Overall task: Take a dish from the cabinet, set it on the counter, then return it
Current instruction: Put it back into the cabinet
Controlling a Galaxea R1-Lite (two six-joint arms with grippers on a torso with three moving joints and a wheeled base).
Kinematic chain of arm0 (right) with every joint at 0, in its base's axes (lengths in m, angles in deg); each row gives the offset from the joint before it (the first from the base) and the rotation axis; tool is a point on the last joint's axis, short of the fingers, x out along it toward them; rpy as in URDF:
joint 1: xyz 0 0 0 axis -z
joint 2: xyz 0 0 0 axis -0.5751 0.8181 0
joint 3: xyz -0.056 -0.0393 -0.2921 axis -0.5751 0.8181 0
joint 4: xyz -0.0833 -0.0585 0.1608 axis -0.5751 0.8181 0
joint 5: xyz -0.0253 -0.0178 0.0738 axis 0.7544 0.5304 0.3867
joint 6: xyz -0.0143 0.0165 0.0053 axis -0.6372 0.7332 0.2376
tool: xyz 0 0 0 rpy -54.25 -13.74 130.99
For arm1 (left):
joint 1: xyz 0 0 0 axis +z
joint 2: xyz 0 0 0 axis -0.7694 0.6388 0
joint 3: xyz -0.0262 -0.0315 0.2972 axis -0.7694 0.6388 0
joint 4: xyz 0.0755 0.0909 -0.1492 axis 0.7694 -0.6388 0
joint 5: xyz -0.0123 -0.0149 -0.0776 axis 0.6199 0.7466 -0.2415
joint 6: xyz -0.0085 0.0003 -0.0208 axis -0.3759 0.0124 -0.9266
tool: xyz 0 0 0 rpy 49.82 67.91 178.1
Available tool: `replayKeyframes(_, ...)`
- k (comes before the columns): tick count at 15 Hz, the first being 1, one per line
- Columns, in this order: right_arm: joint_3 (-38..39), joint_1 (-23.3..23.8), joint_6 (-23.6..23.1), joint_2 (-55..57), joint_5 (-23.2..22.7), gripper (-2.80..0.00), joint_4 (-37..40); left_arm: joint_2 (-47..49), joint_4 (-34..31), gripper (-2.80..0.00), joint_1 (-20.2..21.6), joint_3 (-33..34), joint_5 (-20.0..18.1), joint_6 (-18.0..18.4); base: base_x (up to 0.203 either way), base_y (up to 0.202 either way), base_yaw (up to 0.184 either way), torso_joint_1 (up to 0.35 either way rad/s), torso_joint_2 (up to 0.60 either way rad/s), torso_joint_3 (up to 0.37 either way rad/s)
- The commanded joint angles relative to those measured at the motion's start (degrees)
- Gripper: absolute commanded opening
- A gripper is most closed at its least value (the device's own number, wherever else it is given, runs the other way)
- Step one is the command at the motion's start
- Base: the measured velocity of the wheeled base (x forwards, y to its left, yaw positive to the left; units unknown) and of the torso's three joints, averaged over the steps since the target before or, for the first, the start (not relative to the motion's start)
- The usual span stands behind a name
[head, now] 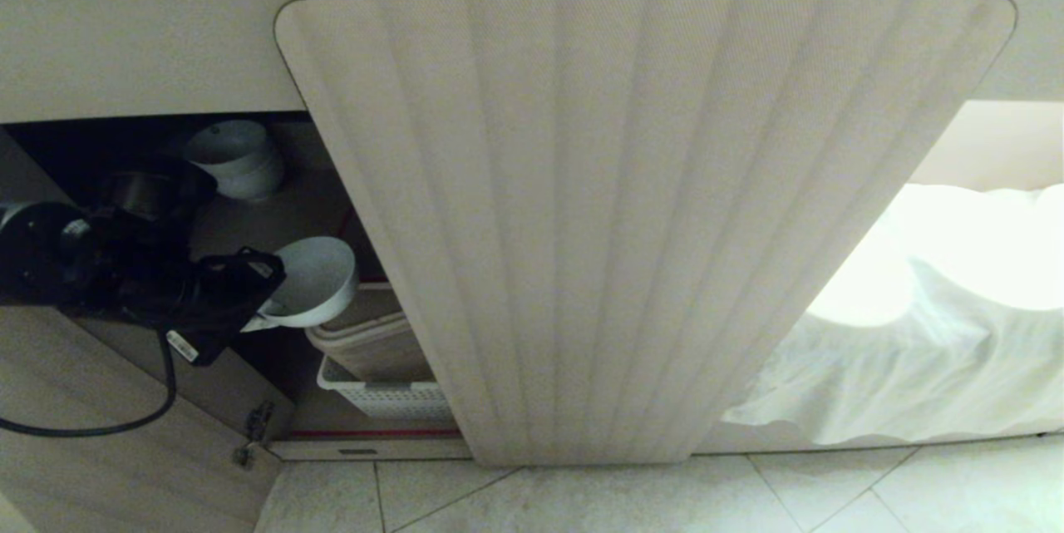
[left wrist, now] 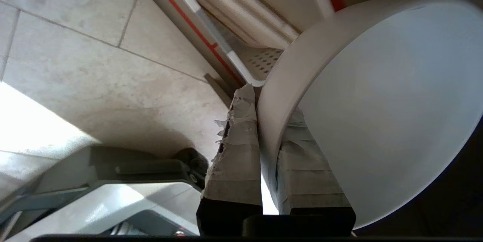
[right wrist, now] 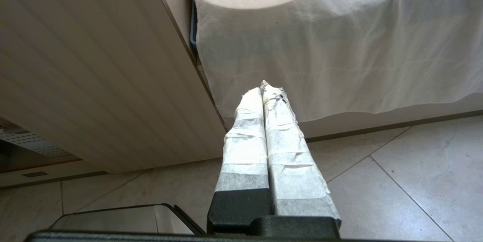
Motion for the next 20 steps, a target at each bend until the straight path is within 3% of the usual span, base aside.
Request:
replayKeyframes(1, 0.0, 0.0, 0.0, 0.0, 0.0, -2.8, 0.0, 1.1, -0.2, -2.8, 0.0, -1.2, -0.1, -0.4, 0.0, 0.0, 0.0, 0.0, 0.0, 0.0)
replayKeyframes(4, 0.0, 0.0, 0.0, 0.0, 0.0, -2.8, 0.0, 2.3, -0.2, -2.8, 0.0, -2.9, -0.3, -0.5, 0.0, 0.0, 0.0, 0.0, 0.0, 0.0)
replayKeyframes(7, 0.0, 0.0, 0.0, 0.0, -0.1, -2.8, 0.0, 4.8, -0.4, -2.8, 0.0, -5.9, -0.4, -3.1, 0.0, 0.0, 0.0, 0.0, 0.0, 0.0)
replayKeyframes(16, 0.0, 0.0, 0.0, 0.0, 0.0, -2.8, 0.0, 9.1, -0.5, -2.8, 0.0, -10.7, -0.3, -3.5, 0.0, 0.0, 0.0, 0.0, 0.0, 0.0)
replayKeyframes(20, 0.0, 0.0, 0.0, 0.0, -0.1, -2.8, 0.0, 11.0, -3.9, -2.8, 0.0, -15.7, -0.3, -3.5, 0.0, 0.0, 0.0, 0.0, 0.0, 0.0)
